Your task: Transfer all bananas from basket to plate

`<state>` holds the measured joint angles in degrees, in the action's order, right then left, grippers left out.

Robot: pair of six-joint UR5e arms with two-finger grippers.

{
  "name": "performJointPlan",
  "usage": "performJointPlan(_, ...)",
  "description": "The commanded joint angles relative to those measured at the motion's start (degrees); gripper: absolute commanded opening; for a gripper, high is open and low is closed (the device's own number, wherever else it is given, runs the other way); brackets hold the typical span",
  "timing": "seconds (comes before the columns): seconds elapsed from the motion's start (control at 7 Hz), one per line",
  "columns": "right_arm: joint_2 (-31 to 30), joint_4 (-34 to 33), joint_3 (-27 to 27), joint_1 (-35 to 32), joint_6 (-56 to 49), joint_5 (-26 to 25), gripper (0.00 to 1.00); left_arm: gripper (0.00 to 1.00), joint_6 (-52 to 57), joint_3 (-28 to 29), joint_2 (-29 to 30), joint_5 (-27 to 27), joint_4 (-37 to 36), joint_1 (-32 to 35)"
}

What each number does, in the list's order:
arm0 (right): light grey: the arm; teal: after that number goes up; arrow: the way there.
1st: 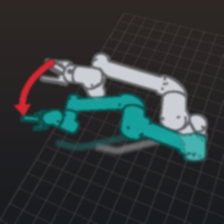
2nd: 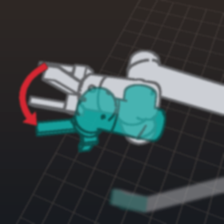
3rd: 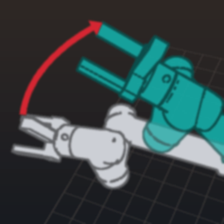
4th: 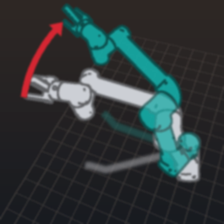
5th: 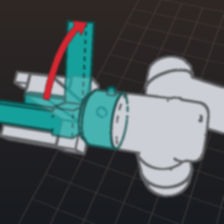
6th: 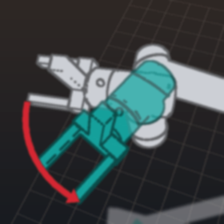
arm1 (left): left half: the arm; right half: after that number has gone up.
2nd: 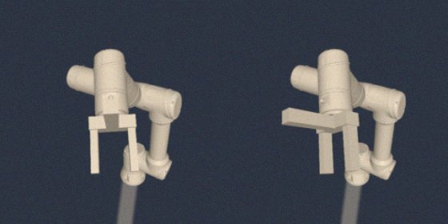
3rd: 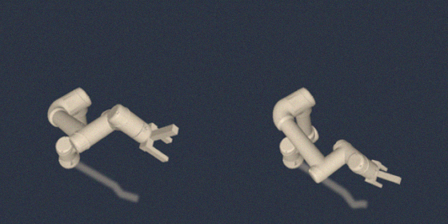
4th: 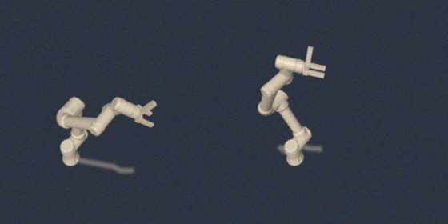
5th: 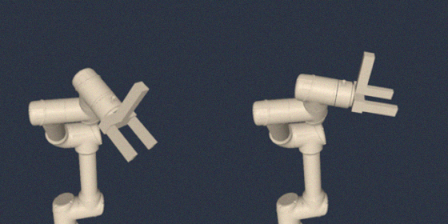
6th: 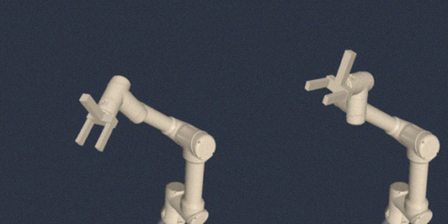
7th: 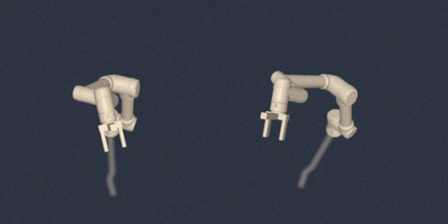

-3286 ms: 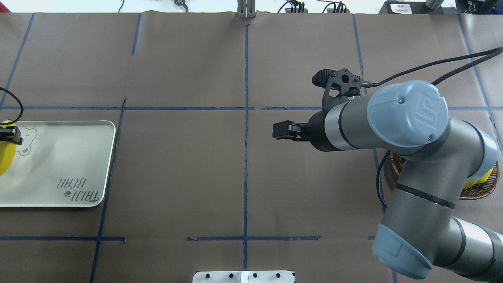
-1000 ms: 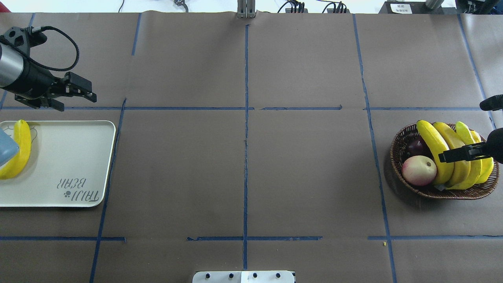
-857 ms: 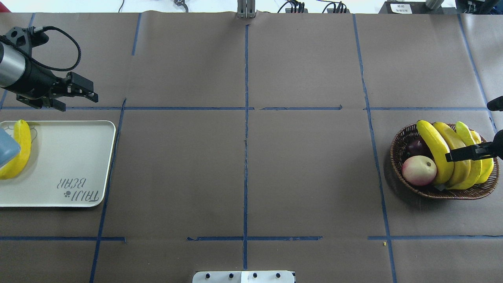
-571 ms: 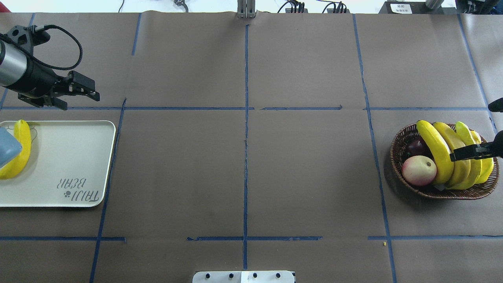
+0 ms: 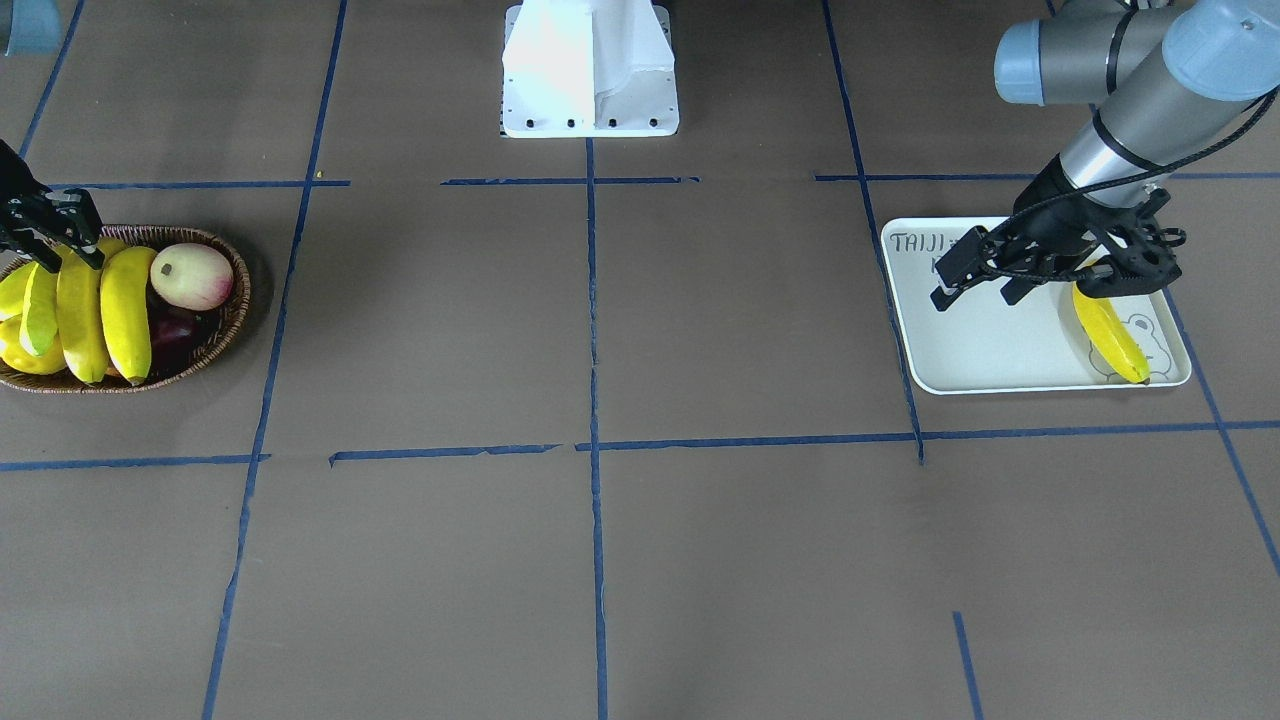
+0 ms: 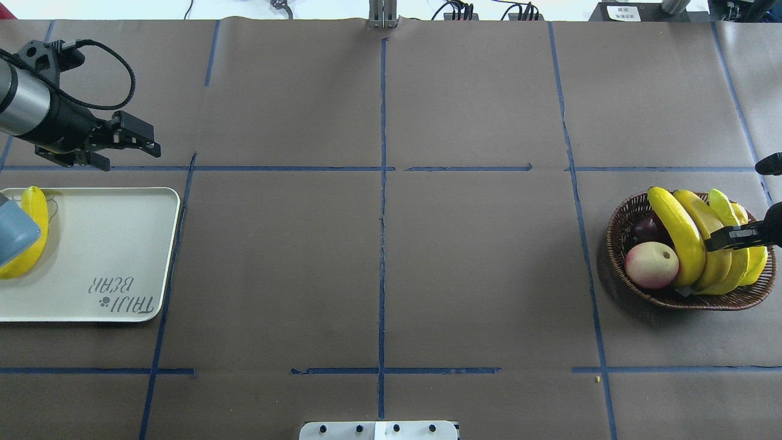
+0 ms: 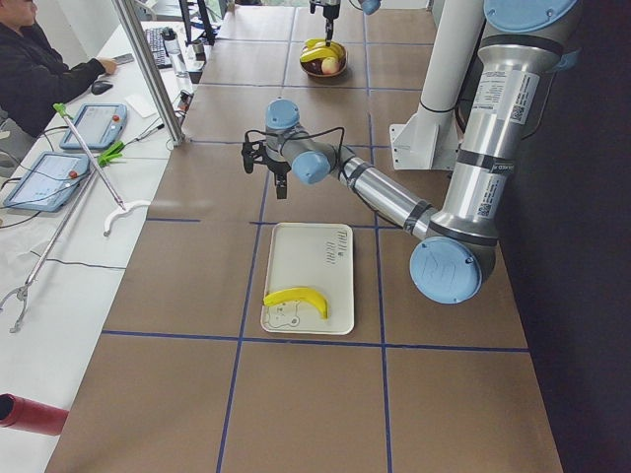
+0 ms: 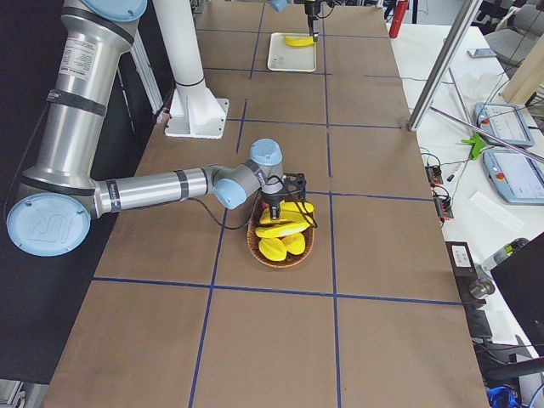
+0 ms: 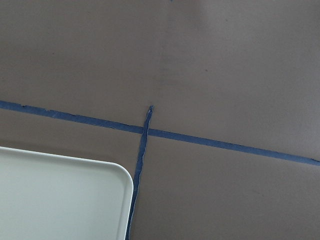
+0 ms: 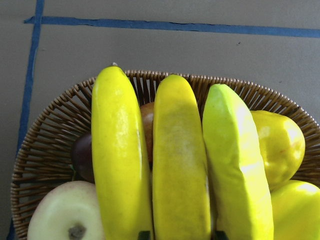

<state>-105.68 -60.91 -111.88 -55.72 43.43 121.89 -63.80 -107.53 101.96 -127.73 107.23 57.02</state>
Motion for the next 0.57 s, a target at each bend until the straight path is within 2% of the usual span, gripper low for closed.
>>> performJointPlan(0.0,1.3,-0.1,1.4,0.1,0.0,0.0,0.5,1.0,0.0,0.0,0.0,0.1,0.0,-0.4)
performJointPlan(0.43,1.9,-0.5,1.4,0.1,0.0,0.1,0.5,1.0,0.0,0.0,0.0,0.1,0.0,-0.4)
